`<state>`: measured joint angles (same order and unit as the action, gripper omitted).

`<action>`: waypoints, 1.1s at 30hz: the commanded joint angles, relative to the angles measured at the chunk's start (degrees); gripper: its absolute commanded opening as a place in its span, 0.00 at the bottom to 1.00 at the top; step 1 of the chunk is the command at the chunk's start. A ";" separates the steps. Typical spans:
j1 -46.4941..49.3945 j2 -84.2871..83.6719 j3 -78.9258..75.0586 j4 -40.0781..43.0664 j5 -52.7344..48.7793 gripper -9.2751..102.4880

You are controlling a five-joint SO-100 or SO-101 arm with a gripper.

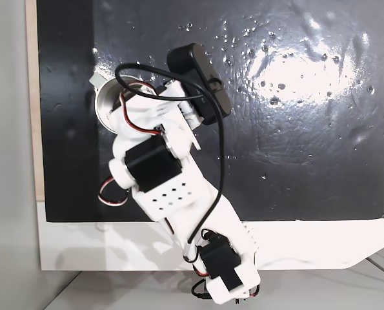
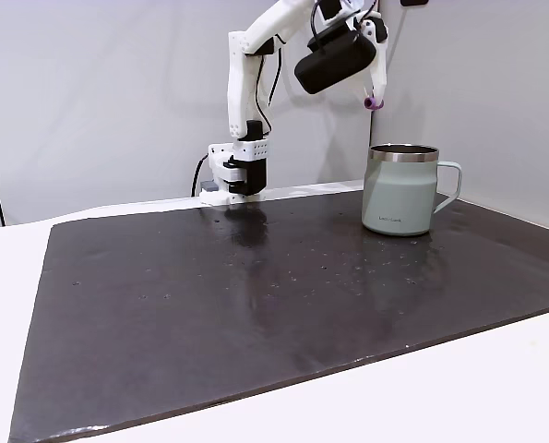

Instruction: Grasp a pengrip and put it in the cup.

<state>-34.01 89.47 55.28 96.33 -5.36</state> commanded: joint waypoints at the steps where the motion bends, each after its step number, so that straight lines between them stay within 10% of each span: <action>1: -2.72 -2.37 -7.38 0.44 0.44 0.09; 14: -4.57 -9.76 -14.50 0.44 0.70 0.10; 21: -4.13 -8.70 -13.27 0.53 0.44 0.44; 33: -3.43 -6.15 -10.28 0.53 0.35 0.46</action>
<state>-38.14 79.28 45.35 96.33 -5.19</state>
